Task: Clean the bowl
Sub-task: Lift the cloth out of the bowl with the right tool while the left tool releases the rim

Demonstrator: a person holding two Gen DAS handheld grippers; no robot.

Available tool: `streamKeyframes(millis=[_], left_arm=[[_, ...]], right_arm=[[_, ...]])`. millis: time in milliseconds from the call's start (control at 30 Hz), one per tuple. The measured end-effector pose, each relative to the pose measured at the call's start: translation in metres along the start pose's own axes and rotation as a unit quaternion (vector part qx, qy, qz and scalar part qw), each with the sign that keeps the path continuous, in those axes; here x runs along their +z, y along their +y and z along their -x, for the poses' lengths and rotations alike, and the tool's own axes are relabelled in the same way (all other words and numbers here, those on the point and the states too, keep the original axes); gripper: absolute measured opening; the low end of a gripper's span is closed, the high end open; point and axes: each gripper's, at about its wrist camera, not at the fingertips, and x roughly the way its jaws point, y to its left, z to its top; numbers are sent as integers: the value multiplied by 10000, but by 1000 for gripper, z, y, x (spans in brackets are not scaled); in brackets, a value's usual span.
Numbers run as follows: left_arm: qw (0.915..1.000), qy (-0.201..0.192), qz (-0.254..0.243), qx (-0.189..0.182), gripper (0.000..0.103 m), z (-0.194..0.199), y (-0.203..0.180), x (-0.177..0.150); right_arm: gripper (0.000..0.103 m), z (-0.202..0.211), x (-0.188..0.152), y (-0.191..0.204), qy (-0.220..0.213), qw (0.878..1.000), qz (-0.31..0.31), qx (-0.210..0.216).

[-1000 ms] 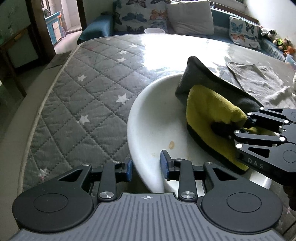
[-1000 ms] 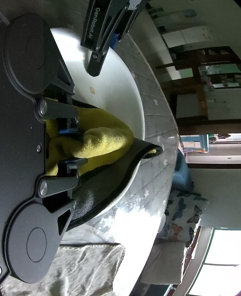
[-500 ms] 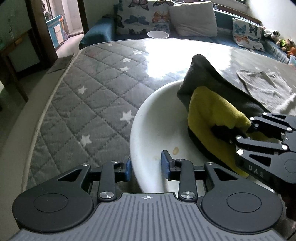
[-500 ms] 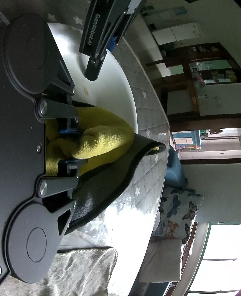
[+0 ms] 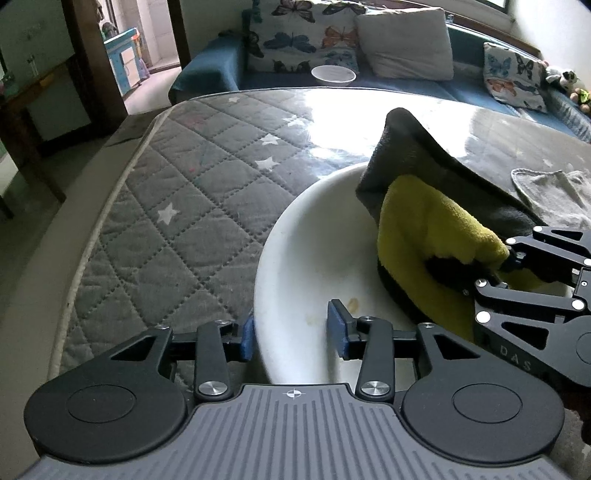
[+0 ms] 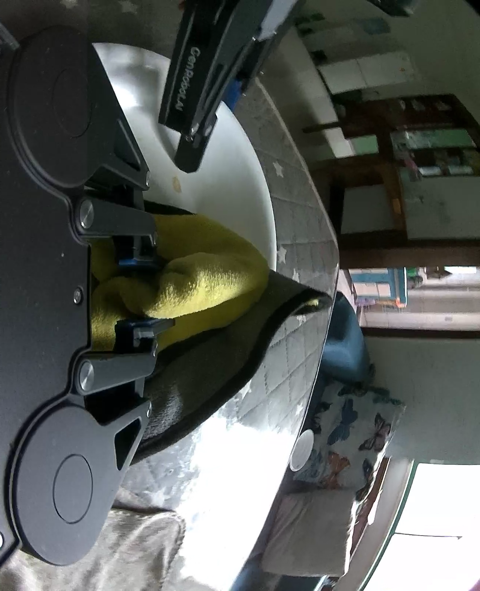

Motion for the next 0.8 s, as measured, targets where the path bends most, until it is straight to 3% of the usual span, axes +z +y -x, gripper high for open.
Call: streamKeyframes(millis=[267,567,800], left_arm=[[9999,-6,134,33,43,8,5,-6],[9992,-239,309,62,46,43,18,-28],[9984,-436,281,221,50,71,17,-42]], right_arm=[[20,21,-7,11,119,9995,-201,203],[17,72,-17,27,-385,9982,-454,55],[17,128,-25,51,-821,9949,-488,-309]])
